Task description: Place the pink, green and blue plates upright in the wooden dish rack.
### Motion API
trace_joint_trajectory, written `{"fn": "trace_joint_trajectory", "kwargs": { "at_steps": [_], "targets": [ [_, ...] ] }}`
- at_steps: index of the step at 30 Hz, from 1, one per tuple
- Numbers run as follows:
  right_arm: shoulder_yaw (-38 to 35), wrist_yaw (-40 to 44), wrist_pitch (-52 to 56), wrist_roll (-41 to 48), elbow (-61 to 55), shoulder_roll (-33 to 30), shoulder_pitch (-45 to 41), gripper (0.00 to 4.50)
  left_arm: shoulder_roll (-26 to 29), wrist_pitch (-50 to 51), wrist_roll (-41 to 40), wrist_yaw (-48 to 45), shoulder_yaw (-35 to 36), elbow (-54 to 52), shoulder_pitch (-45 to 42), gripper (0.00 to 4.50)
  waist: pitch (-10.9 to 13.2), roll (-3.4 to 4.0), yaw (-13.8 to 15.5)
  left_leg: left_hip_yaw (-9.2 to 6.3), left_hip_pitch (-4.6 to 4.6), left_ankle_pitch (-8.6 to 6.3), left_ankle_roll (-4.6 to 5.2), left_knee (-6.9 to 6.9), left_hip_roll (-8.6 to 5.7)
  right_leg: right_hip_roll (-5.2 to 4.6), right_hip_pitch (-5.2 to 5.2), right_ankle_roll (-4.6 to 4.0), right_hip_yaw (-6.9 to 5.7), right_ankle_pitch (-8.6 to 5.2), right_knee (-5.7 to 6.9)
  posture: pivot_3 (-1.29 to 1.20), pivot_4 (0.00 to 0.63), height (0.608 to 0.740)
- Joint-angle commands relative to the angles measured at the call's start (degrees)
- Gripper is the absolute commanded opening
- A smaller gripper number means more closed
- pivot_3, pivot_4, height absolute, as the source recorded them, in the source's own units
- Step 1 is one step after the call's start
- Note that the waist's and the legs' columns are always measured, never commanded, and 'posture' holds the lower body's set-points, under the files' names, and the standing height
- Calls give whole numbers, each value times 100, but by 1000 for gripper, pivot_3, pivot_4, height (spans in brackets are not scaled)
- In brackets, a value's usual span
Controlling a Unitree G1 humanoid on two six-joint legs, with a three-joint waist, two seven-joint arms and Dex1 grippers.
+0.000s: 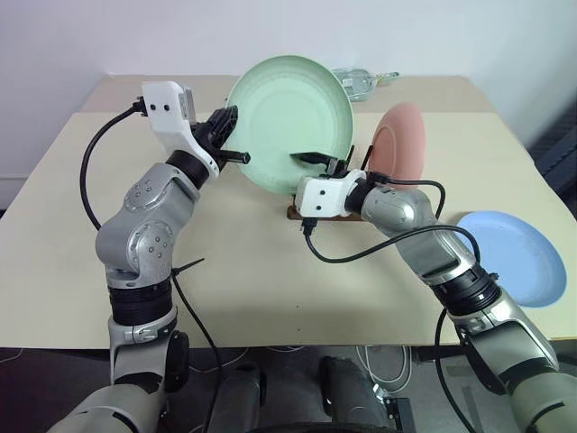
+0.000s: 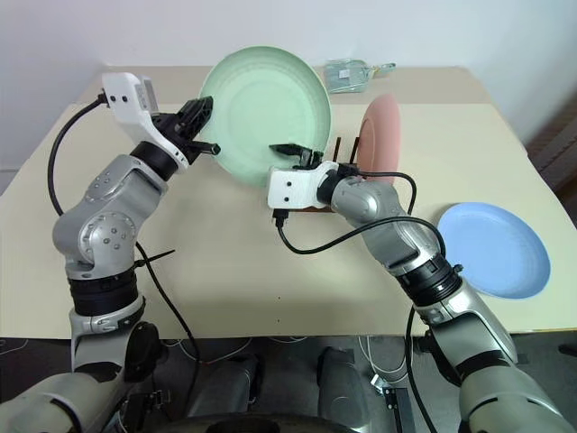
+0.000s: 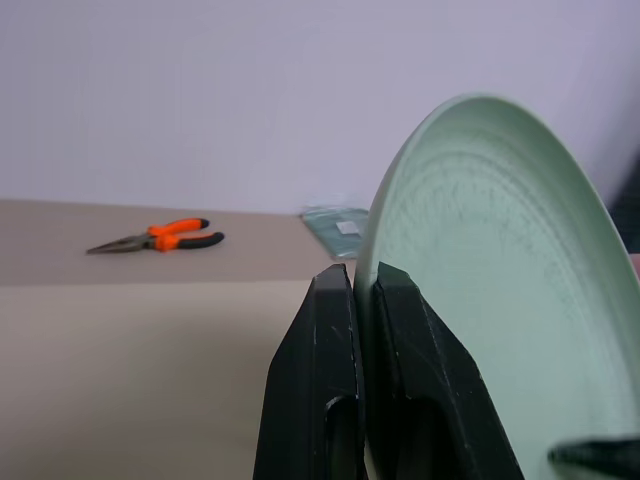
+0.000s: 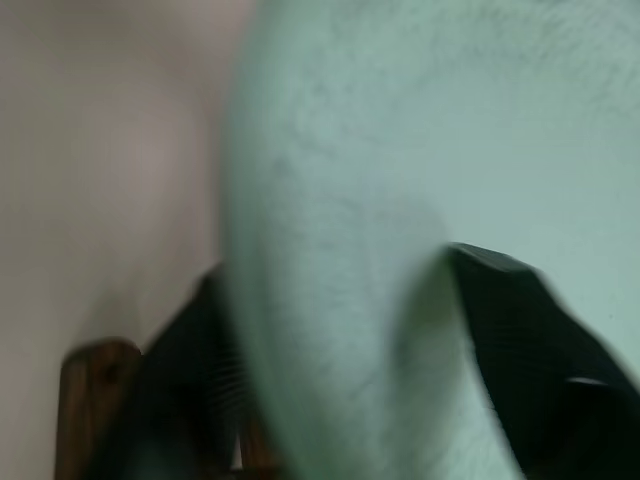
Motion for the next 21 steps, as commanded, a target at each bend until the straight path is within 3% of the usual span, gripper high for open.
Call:
{"fn": "trace_joint_trajectory", "kwargs": {
  "at_steps": [1, 2, 3, 4, 7, 10, 15, 21],
  "targets": [
    [-198, -85, -179, -130, -97, 12, 2, 1231, -140, -184, -105, 101, 110, -164, -142, 0, 0, 0, 5, 0, 0, 0, 0, 1, 0, 0, 1, 0, 0, 0, 0, 0, 150, 740],
    [-229, -84, -202, -137, -117, 30, 22, 711, -180, -195, -121, 145, 156, -141, -144, 692, 0, 0, 6, -1, 0, 0, 0, 2, 0, 0, 2, 0, 0, 0, -1, 0, 150, 740],
    [-263, -117, -241, -148, -150, 53, 45, 211, -279, -238, -190, 241, 284, -94, -195, 1043, 0, -1, 8, -1, 1, 0, 0, 3, 0, 0, 3, 0, 0, 0, -1, 0, 150, 740],
    [-334, -208, -277, -130, -206, 104, 87, 0, -474, -435, -359, 464, 584, 1, -365, 1415, 1, -2, 25, -1, 1, 0, 0, 3, 0, 0, 4, 0, 0, 0, -1, 0, 150, 740],
    [-681, -463, -192, 111, -429, 337, 251, 0, -850, -1193, -791, 1152, 1522, 353, -906, 2970, 7, -11, 32, -6, -2, 0, 0, 8, -2, 0, 7, 0, -2, 0, -4, 0, 150, 740],
    [-1276, -495, 255, 800, -907, 678, 546, 0, -484, -1748, -329, 1078, 1633, 644, -885, 2970, 6, -8, -1, -3, 3, 1, -2, -1, 0, 1, 4, 0, 0, 0, -4, 0, 150, 740],
    [-2604, -343, 2158, 3216, -2183, 1450, 1024, 0, 670, -2222, 718, -548, 248, 757, 321, 2970, 5, 0, 17, -2, 5, 1, -1, -4, 3, 11, 4, -1, 6, 1, 0, 0, 150, 740],
    [-3772, -852, 4067, 5421, -2825, 1792, 1025, 0, 1416, -1902, 448, -2872, -1438, -77, 1920, 2970, 11, 10, 16, -9, 1, -3, 6, 3, 3, 7, 9, -30, 7, -6, -3, 0, 150, 740]
  ]
}}
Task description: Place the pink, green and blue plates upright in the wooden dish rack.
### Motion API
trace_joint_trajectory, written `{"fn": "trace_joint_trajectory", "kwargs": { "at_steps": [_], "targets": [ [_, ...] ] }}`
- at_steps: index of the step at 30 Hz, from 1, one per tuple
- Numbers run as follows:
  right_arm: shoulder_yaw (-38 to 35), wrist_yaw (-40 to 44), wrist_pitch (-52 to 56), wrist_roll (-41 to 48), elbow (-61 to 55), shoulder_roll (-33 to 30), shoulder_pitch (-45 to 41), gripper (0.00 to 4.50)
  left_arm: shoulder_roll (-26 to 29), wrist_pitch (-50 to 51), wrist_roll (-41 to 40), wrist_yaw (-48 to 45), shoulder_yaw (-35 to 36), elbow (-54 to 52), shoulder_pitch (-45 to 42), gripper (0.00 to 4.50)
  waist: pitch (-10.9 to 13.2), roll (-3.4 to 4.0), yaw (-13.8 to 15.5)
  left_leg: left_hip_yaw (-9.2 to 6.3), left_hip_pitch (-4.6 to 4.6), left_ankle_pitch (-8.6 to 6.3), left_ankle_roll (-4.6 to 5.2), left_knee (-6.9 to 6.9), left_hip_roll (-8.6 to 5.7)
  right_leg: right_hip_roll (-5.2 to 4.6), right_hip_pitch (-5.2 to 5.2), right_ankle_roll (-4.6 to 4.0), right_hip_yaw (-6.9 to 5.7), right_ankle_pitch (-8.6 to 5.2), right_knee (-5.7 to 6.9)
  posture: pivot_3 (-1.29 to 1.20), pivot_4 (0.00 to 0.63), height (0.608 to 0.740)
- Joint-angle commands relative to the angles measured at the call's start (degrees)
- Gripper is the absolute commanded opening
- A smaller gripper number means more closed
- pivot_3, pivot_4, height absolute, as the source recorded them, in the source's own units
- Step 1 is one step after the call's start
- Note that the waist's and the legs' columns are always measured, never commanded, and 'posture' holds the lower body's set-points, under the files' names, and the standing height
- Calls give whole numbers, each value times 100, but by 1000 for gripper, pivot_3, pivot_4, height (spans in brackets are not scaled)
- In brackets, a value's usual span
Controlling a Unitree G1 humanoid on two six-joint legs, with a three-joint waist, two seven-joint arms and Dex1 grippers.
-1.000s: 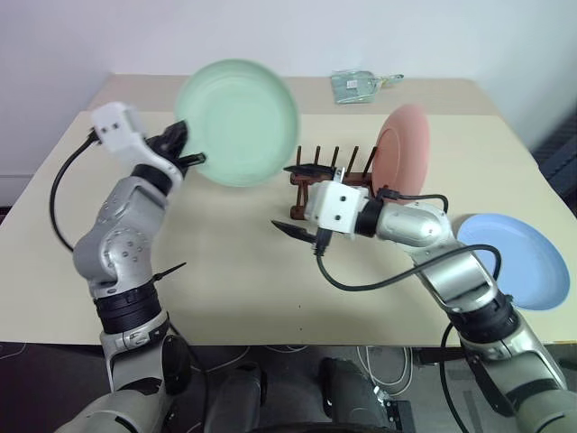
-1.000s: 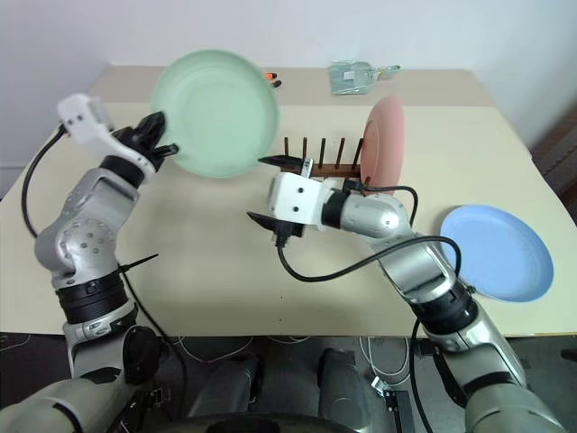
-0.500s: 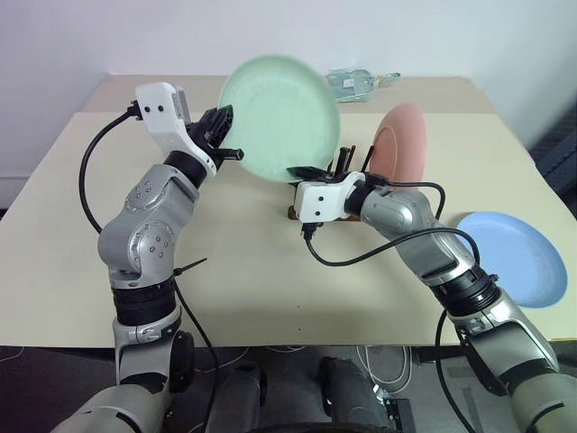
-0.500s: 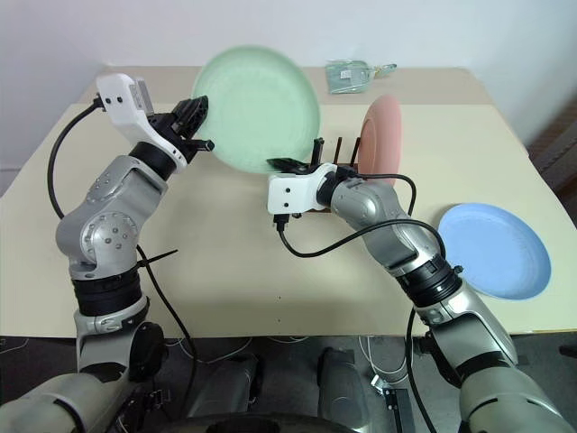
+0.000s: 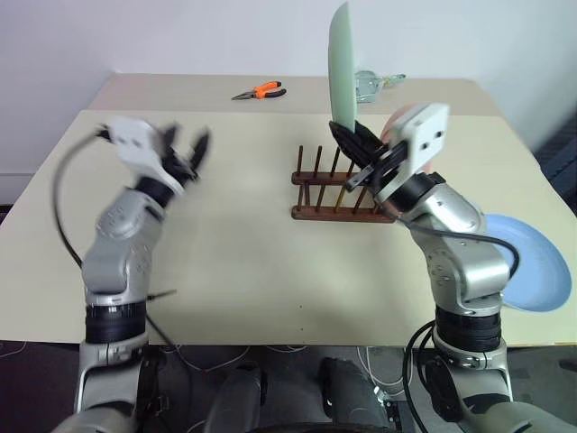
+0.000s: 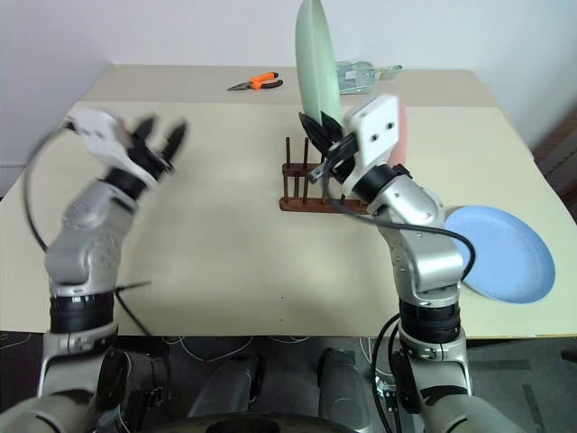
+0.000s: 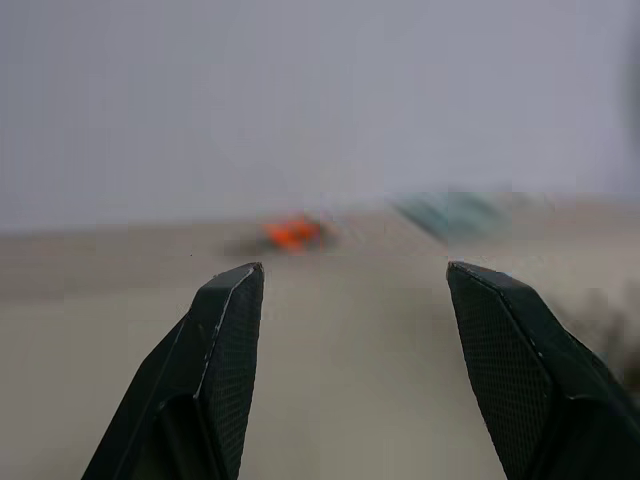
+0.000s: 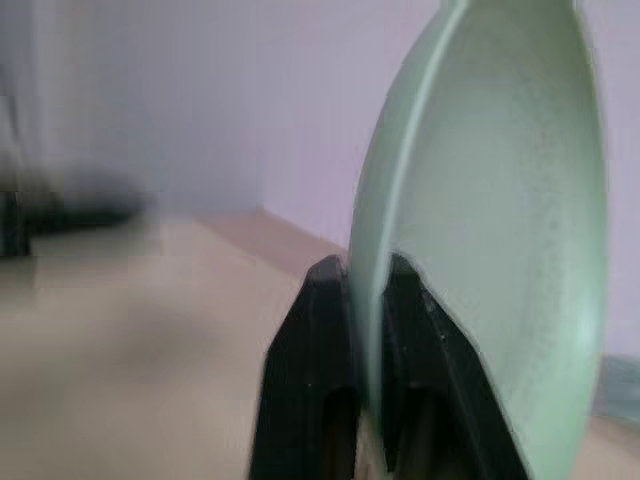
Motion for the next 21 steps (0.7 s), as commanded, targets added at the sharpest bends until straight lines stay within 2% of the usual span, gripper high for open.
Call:
{"fn": "trace_joint_trajectory", "kwargs": {
  "at_steps": [1, 7, 16, 19, 21],
  "targets": [
    [-574, -327, 793, 1072, -380, 41, -63, 0, 349, 111, -147, -1212, -912, -729, 476, 2970, 6, 16, -34, 2, 2, 0, 0, -5, 3, 1, -2, -2, 0, -1, 0, 0, 150, 740],
    [-764, -644, 1162, 1574, -297, -86, -49, 0, 297, 425, -384, -1553, -1158, -1031, 585, 2970, 16, 51, -50, 5, 2, 0, 0, -12, 15, 10, -15, -20, -1, -13, 9, 0, 150, 740],
    [-789, -765, 1361, 1933, 422, -201, -165, 0, 313, 519, -216, -1634, -1325, -1218, 698, 2970, 15, 52, -36, 8, 2, 0, 1, -7, 12, 8, -11, -17, -1, -13, 6, 0, 150, 740],
    [-685, -771, 1264, 1786, 623, -312, -315, 1127, 309, 515, -135, -1627, -1375, -1247, 734, 3021, 16, 52, -46, 8, 2, 0, 1, -8, 11, 8, -11, -17, -1, -13, 6, 0, 150, 740],
    [-540, -700, 1122, 1578, 641, -462, -376, 2149, 298, 525, -112, -1619, -1392, -1270, 750, 3021, 17, 55, -44, 8, 2, 0, 1, -9, 12, 9, -13, -17, -1, -13, 8, 0, 150, 740]
  ]
}}
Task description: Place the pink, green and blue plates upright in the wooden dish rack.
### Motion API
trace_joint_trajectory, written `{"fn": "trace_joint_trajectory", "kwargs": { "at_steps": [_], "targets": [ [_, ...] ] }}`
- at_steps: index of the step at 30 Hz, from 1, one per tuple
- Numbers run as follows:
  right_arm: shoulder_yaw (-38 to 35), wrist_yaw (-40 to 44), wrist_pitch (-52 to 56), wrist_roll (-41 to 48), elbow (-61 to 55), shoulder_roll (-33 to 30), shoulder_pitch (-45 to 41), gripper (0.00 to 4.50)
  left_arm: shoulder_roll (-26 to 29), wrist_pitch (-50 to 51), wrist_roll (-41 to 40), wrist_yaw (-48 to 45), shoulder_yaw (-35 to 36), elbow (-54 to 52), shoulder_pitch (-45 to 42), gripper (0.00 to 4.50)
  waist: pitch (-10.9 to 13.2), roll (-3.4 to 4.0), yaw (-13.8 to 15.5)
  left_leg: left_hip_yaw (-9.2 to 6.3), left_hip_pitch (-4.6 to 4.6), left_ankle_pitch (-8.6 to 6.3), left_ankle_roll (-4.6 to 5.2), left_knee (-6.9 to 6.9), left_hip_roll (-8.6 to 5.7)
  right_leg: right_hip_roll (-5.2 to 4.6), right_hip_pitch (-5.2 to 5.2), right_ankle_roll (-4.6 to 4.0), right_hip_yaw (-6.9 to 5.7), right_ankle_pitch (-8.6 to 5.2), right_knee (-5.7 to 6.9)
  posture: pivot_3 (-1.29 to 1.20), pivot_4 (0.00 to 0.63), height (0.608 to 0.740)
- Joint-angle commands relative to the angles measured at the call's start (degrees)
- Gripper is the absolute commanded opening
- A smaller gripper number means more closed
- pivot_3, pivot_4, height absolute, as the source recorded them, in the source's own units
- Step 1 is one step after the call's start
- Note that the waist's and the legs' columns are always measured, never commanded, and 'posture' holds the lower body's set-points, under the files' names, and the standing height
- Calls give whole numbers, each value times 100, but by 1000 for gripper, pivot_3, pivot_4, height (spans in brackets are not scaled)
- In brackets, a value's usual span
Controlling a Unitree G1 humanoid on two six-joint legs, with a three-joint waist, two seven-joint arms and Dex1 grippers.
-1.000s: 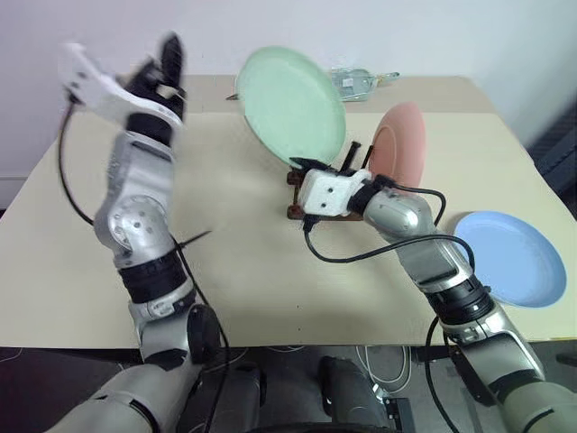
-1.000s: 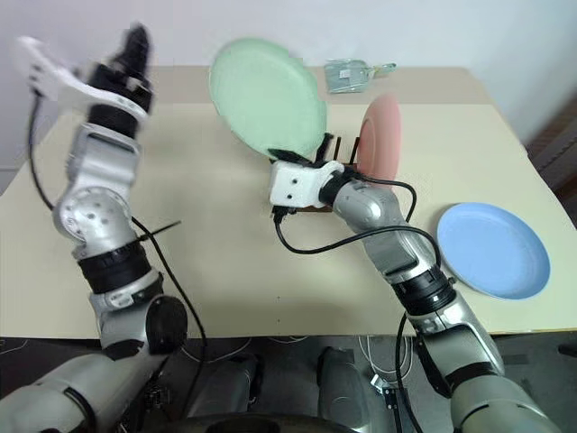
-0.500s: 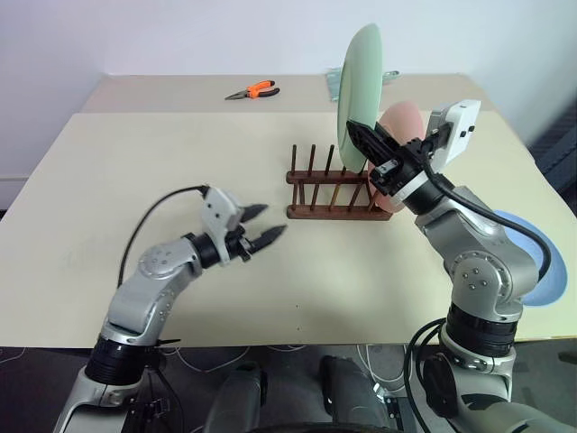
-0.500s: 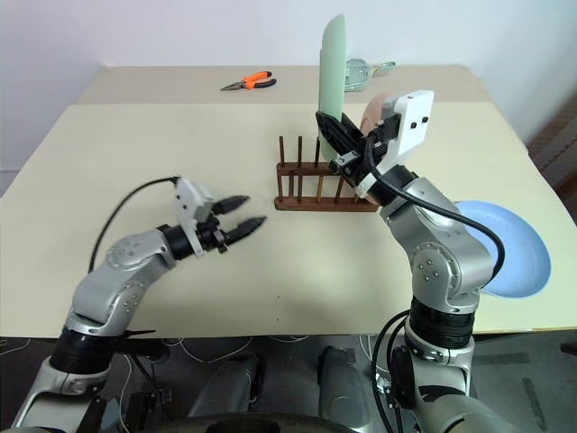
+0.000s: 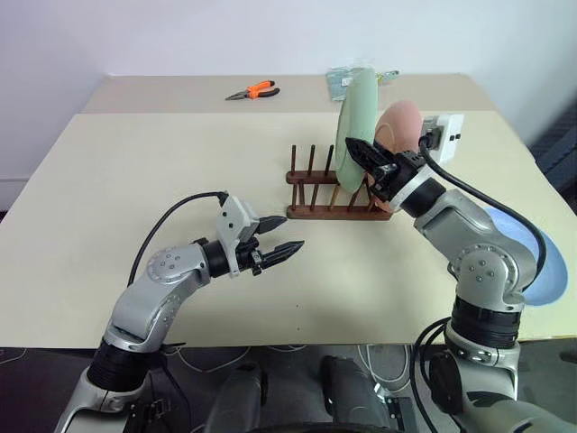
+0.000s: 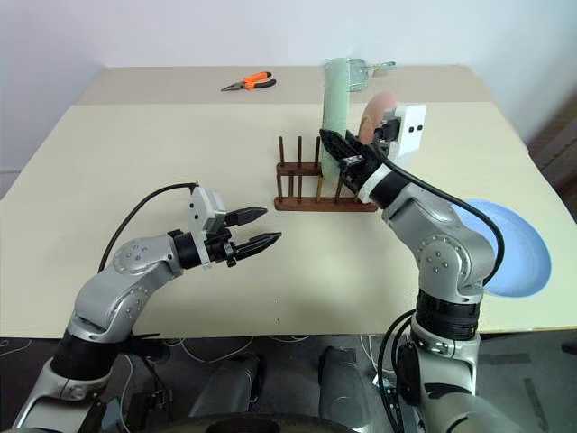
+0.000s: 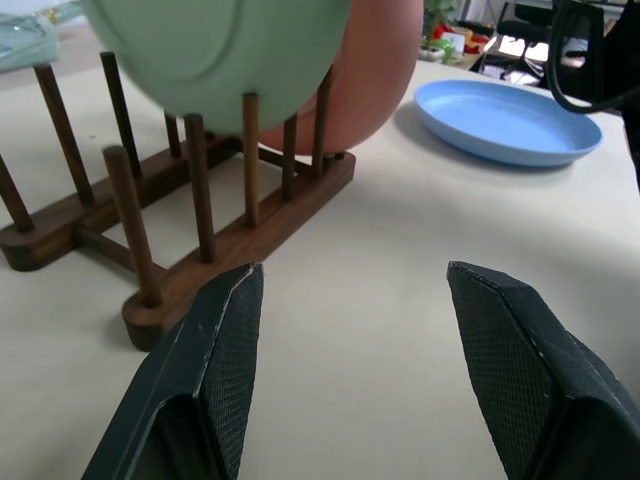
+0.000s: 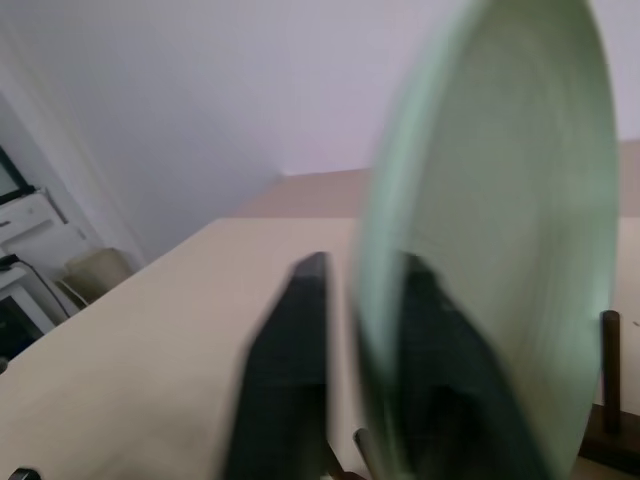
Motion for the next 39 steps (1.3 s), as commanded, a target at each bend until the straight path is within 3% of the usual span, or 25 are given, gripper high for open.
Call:
{"fn": "trace_joint_trajectory", "kwargs": {
  "at_steps": [1, 3, 7, 12, 13, 15, 19, 21, 25, 29, 32, 39],
  "targets": [
    [223, 140, -365, -310, -96, -302, -248, 2630, 7, -9, 50, 7, -41, -306, 31, 3021, 0, 1, 6, 0, 0, 0, 0, 0, 0, 0, 0, 0, 0, 0, 0, 0, 150, 740],
    [374, 267, -586, -523, -120, -486, -271, 3584, -8, 21, 53, 17, -46, -329, 23, 3021, 0, 0, 9, 1, -1, 0, 0, 0, 0, 0, 1, 1, 0, -1, -3, 0, 150, 740],
    [507, 652, -1236, -1126, -318, -1193, -319, 3584, -41, 147, 52, 41, -91, -350, -90, 3021, 2, 0, 24, 0, -4, 0, 0, 4, -2, -2, 4, 4, -1, -3, -5, 0, 150, 740],
    [-508, 877, -1148, -642, -433, -1954, -330, 3584, -61, 238, 28, 11, -169, -382, -163, 3021, 2, -1, 30, 0, -5, -1, 1, 4, -4, -5, 6, 9, -1, -6, -6, 0, 150, 740],
    [-912, 969, -1056, -531, -420, -2187, -90, 3584, -72, 240, 28, -30, -208, -356, -197, 3021, 2, -3, 47, -1, -5, -1, 2, 4, -3, -5, 8, 9, -1, -6, -7, 0, 150, 740],
    [-1515, 1085, -974, -528, -429, -2539, 515, 4472, -108, 236, 21, -128, -280, -253, -276, 3021, 0, -9, 134, -7, -8, -3, 5, 6, -4, -7, 16, 11, -7, -9, -16, 0, 150, 740],
    [-1955, 1228, -910, -664, -550, -2795, 1648, 4472, -133, 150, 105, -336, -415, -68, -393, 3021, 1, -3, 151, 6, -6, -9, 15, 8, -4, -11, 24, 9, -4, -10, -36, 0, 150, 740],
    [-1835, 1357, -950, -1195, -662, -2963, 2726, 4472, -136, 57, 172, -495, -525, 90, -488, 3021, -1, -5, 174, 12, -5, -9, 15, 9, -4, -13, 25, 8, -2, -10, -37, 0, 150, 740],
    [-1096, 1256, -1213, -2156, -767, -3129, 4063, 4472, -164, -96, 278, -717, -640, 299, -583, 3021, -2, 9, 145, 23, -5, -11, 19, 12, -8, -22, 26, 11, 1, -12, -40, 0, 150, 740],
    [-517, 597, -1154, -3036, -307, -3022, 4248, 4472, -218, -210, 370, -832, -719, 423, -633, 3021, -2, 10, 107, 34, 1, -12, 20, 17, -3, -21, 25, 20, 5, -16, -40, 0, 150, 740],
    [-342, 368, -1108, -3299, -46, -2909, 4147, 3619, -254, -252, 419, -871, -730, 448, -626, 3021, -3, 10, 143, 33, -1, -12, 20, 18, -3, -22, 26, 19, 3, -16, -40, 0, 150, 740],
    [-343, 356, -1056, -3318, 151, -2716, 3697, 24, -260, -333, 529, -856, -720, 454, -557, 3021, -2, 7, 163, 27, -5, -12, 20, 15, -4, -22, 26, 19, 2, -15, -46, 0, 150, 740]
  ]
}}
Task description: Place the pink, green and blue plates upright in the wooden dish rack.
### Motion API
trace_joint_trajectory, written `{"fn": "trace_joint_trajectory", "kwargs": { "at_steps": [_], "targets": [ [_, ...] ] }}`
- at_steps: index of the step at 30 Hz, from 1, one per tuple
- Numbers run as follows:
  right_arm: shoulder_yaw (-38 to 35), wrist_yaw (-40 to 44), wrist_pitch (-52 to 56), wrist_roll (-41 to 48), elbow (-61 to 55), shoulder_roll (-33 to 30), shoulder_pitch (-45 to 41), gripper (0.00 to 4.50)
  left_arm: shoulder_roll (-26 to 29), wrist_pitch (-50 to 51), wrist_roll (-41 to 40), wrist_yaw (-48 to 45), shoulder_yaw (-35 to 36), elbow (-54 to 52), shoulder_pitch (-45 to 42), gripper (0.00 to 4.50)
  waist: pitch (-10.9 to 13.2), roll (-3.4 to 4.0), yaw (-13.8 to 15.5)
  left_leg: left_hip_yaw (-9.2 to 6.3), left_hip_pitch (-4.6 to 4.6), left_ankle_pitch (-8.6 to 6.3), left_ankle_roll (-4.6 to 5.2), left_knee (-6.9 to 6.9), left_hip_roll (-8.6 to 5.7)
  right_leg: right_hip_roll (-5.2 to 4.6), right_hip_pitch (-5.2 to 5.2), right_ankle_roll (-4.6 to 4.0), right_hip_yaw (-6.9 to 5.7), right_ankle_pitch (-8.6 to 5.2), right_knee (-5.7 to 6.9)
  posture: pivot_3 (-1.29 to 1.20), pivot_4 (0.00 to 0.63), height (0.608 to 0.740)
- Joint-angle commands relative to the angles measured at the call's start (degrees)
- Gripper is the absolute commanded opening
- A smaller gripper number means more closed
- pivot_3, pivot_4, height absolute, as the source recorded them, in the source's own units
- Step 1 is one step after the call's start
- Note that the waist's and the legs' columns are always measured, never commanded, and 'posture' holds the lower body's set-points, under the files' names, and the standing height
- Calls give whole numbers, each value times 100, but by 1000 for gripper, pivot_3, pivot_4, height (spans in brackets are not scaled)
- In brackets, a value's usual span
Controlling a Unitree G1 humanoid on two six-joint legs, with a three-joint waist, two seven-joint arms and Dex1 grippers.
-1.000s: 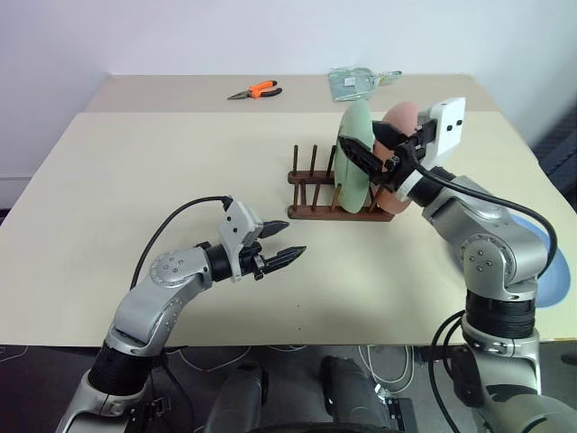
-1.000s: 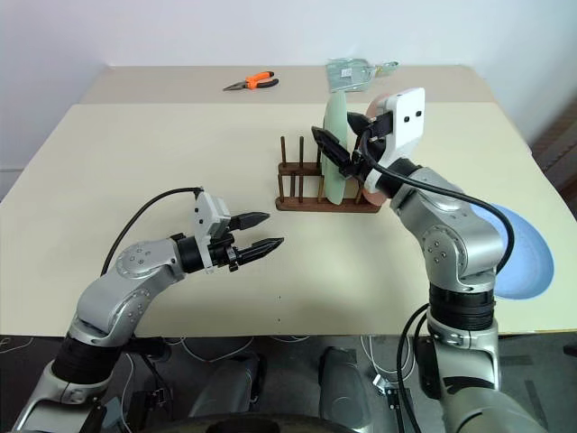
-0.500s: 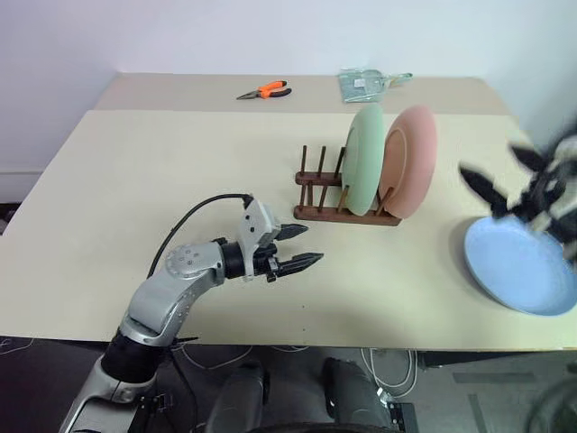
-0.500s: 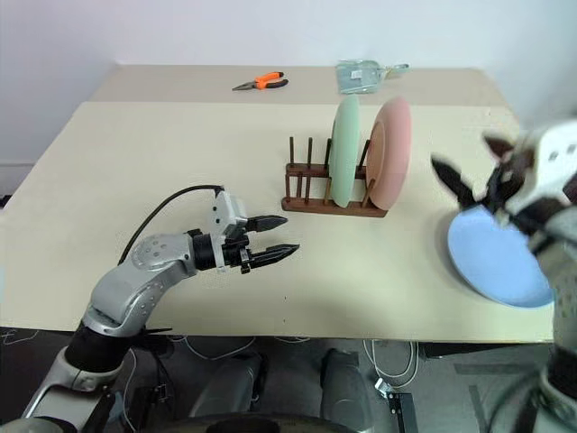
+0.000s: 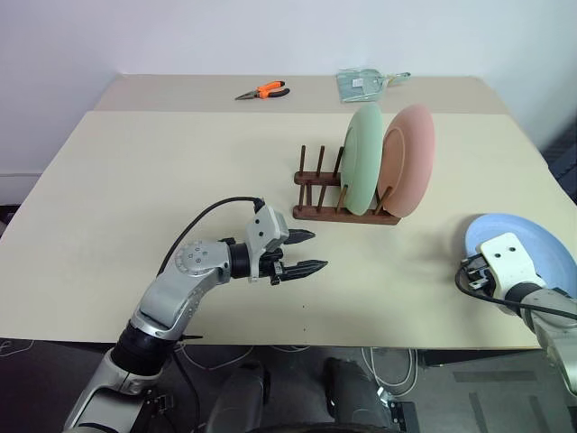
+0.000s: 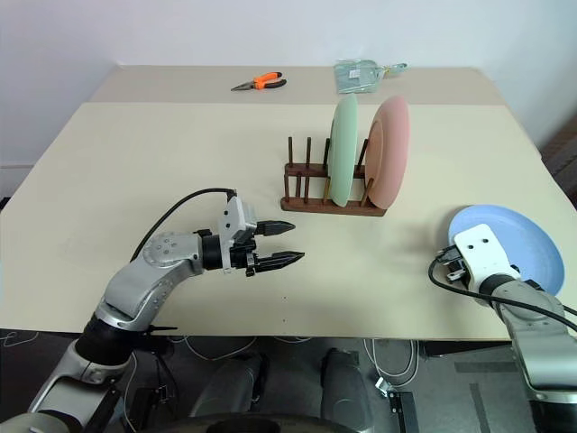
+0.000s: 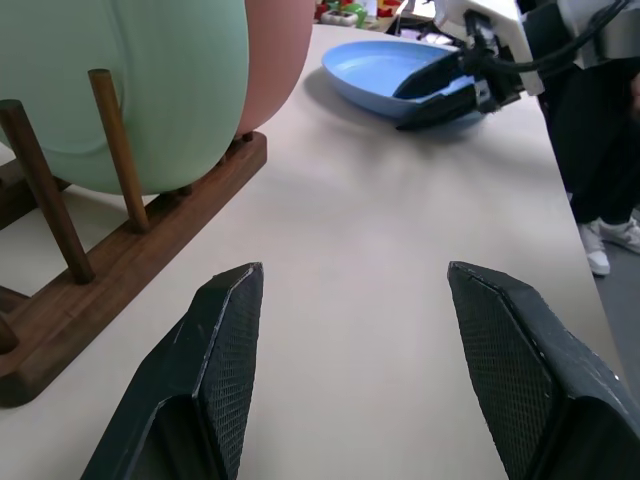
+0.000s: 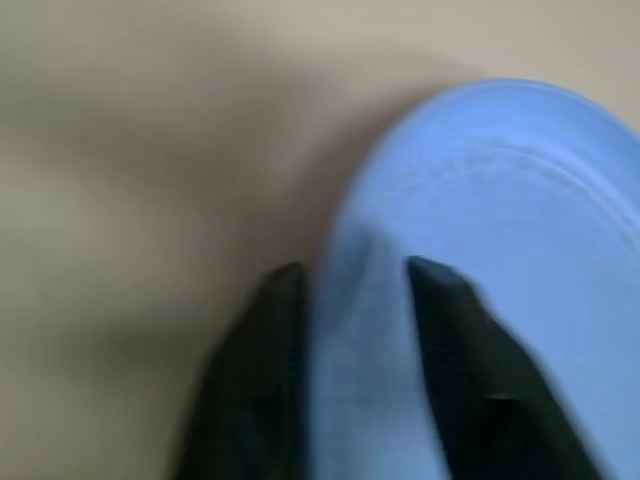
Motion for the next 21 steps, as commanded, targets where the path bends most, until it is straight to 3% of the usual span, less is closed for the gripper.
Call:
{"fn": "trace_joint_trajectory", "kwargs": {
  "at_steps": [1, 6, 9, 14, 16, 19, 21],
  "targets": [
    [-276, -21, 29, 157, -81, 167, -340, 24, -7, -149, 74, 3, 42, -90, 21, 3021, 0, -2, -12, 0, 1, 0, 0, 1, 0, 0, 1, 1, 0, 0, 0, 0, 150, 740],
    [-788, -155, -297, 433, -154, 427, -1029, 24, 32, -186, 126, 52, 100, -104, 102, 3021, 3, 2, -10, -2, 3, 0, 0, -2, 2, 2, 1, 1, -2, 0, 0, 0, 150, 740],
    [-1401, -499, -496, 962, -276, 658, -2156, 24, 74, -273, 198, 113, 209, 9, 107, 3021, 9, 16, -25, 0, 1, 0, 0, 0, 0, 1, 0, 2, 0, 2, -1, 0, 150, 740],
    [-1790, -764, 101, 2970, -843, 1189, -4179, 24, 93, -493, 340, 195, 421, 317, 36, 3021, 15, 27, -37, -15, 5, 1, 0, -11, 5, 10, -2, -9, -10, 9, 5, 0, 150, 740],
    [-1670, -847, 451, 4081, -1106, 1442, -4727, 24, 77, -663, 419, 282, 525, 471, 26, 3021, 13, 25, -30, -30, 4, 1, 0, -18, 8, 16, -1, -4, -20, 15, 4, 0, 150, 740],
    [-1338, -1606, 616, 5812, -1277, 2194, -5453, 24, 32, -1022, 600, 515, 750, 796, 57, 3021, 15, 28, -41, -32, 2, 1, 0, -15, 6, 11, -2, -7, -16, 16, 4, 0, 150, 740],
    [-914, -2087, 572, 6452, -1342, 2722, -5692, 24, 42, -1257, 710, 671, 920, 1011, 114, 3021, 15, 29, -51, -33, 2, 1, 0, -12, 5, 8, -3, -14, -14, 15, 4, 0, 150, 740]
  ]
}}
